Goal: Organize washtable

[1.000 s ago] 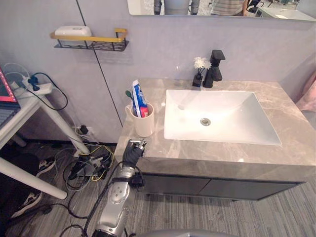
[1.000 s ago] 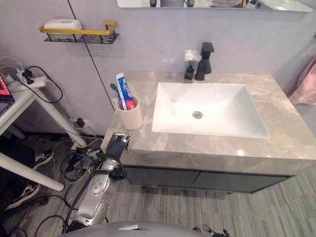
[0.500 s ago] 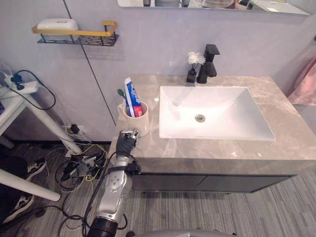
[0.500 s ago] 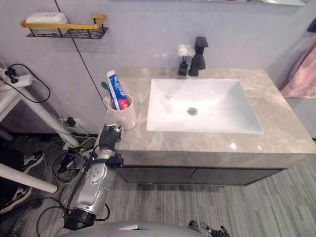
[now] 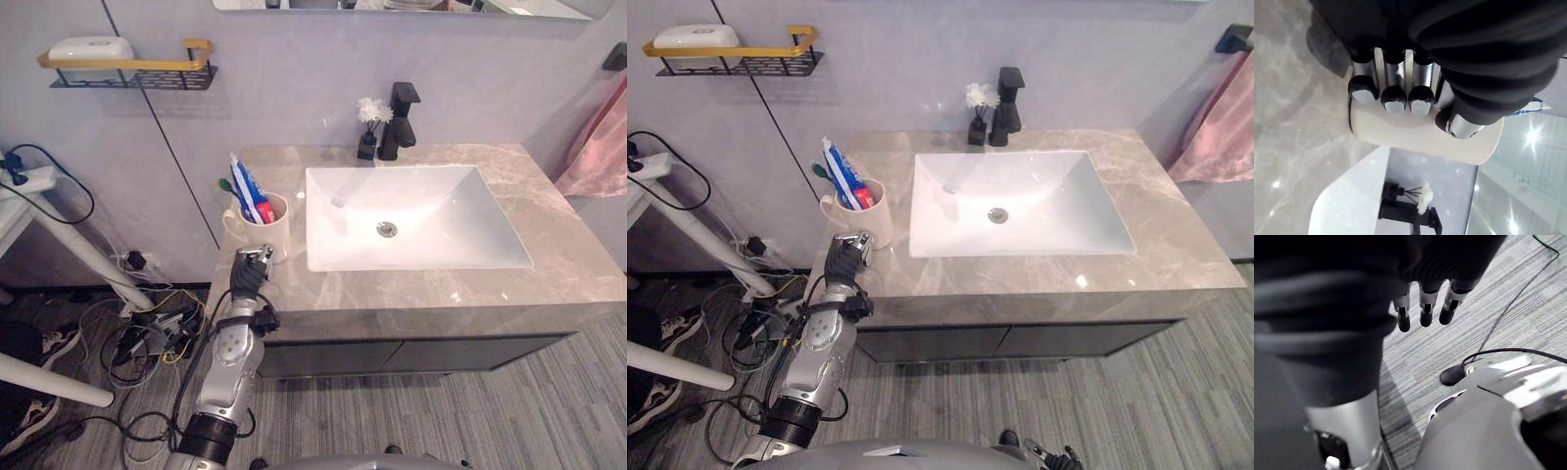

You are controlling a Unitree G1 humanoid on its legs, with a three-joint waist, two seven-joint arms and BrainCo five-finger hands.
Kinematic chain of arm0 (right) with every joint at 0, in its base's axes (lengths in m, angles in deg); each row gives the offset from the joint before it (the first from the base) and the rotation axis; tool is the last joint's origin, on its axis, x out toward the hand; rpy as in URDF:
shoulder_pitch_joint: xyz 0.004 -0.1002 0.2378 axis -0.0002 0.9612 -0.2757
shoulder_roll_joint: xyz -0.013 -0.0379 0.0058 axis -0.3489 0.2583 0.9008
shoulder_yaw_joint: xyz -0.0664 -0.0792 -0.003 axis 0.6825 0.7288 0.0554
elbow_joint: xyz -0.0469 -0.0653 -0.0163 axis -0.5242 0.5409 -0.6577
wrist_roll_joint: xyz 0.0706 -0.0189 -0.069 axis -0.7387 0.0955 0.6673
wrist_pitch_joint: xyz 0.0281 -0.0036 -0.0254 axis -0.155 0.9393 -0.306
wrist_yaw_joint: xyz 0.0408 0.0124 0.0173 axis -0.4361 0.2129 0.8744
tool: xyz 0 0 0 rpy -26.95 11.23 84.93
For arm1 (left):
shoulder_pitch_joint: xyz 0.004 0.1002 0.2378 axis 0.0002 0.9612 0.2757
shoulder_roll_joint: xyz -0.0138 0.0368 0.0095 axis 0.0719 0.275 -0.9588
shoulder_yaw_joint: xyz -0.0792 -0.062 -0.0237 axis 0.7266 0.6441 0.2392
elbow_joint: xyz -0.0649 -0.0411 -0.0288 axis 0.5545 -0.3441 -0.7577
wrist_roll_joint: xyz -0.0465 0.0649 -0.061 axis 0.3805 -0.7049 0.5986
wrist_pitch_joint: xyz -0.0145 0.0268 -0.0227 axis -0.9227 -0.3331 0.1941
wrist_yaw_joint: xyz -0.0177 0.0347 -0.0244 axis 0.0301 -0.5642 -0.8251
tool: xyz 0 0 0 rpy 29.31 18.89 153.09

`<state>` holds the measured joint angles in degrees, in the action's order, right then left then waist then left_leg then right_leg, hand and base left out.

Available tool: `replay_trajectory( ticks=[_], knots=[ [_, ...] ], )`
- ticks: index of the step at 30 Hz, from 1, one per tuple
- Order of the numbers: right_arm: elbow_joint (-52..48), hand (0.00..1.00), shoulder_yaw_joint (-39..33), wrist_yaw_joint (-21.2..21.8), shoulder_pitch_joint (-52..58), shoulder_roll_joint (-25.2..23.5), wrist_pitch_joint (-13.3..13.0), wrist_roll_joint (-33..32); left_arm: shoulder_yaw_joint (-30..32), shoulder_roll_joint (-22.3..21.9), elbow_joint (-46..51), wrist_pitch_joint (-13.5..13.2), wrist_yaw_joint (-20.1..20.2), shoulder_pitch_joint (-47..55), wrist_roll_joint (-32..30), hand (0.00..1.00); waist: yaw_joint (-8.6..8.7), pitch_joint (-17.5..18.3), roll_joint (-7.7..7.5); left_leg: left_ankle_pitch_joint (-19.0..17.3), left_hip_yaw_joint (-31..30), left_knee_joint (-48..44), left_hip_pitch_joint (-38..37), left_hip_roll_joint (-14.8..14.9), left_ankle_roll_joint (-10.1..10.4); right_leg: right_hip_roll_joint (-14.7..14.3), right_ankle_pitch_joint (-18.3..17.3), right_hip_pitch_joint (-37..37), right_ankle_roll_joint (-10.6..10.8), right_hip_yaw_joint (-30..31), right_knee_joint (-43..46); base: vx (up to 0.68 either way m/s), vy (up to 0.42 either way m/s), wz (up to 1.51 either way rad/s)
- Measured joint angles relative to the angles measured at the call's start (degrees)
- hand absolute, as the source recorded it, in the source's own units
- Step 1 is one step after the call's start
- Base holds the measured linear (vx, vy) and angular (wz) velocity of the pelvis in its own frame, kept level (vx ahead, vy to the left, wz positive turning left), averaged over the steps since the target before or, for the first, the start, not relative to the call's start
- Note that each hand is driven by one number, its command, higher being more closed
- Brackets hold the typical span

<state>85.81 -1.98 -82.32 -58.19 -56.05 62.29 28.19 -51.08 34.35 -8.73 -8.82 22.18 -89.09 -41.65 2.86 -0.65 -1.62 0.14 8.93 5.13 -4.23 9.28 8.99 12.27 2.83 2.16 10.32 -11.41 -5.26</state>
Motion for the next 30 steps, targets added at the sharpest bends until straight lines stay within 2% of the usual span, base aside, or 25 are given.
replay_trajectory(
  ticks=[7,12,21,24,30],
  knots=[
    [-0.01,0.0,-0.03,0.01,0.0,0.0,-0.01,0.0,1.69,-0.06,1.17,-0.01,-0.23,-0.28,0.01,1.0,-0.1,0.0,0.02,0.0,-0.01,-0.12,-0.03,0.0,0.0,0.02,0.11,0.1,0.01,0.01,0.02,0.0,0.0,0.0],
    [-0.07,0.0,-0.14,0.06,0.04,0.01,-0.02,0.0,2.94,-0.09,5.58,-0.18,-0.06,0.97,0.28,1.0,-0.18,0.09,0.24,0.0,-0.1,-0.39,-0.06,0.0,-0.01,0.03,0.19,0.29,-0.03,0.0,0.02,0.0,0.0,0.0],
    [-1.22,0.0,-0.22,0.32,0.76,0.06,-0.02,-0.03,3.78,-0.4,11.7,-0.38,2.07,6.33,2.36,1.0,-0.23,0.43,1.03,0.01,-0.76,-0.6,-0.09,0.0,-0.02,0.04,0.17,0.9,-0.06,-0.57,0.03,0.0,0.0,0.03],
    [-1.2,0.0,-0.24,0.32,0.89,0.12,-0.02,-0.03,3.04,-0.39,12.4,-0.53,2.94,6.71,4.15,1.0,-0.33,0.46,1.08,0.03,-1.03,-0.67,-0.07,0.0,-0.03,0.04,0.16,1.05,-0.08,-0.8,0.03,0.0,0.0,0.02],
    [-1.12,0.0,-0.23,0.32,0.94,0.25,-0.04,-0.07,-2.84,-0.31,13.52,-0.46,5.71,8.44,6.14,1.0,-0.31,0.65,1.31,0.05,-1.27,-0.68,-0.06,-0.01,-0.03,0.03,0.14,1.14,-0.1,-0.94,0.04,0.0,0.0,0.0]
  ],
)
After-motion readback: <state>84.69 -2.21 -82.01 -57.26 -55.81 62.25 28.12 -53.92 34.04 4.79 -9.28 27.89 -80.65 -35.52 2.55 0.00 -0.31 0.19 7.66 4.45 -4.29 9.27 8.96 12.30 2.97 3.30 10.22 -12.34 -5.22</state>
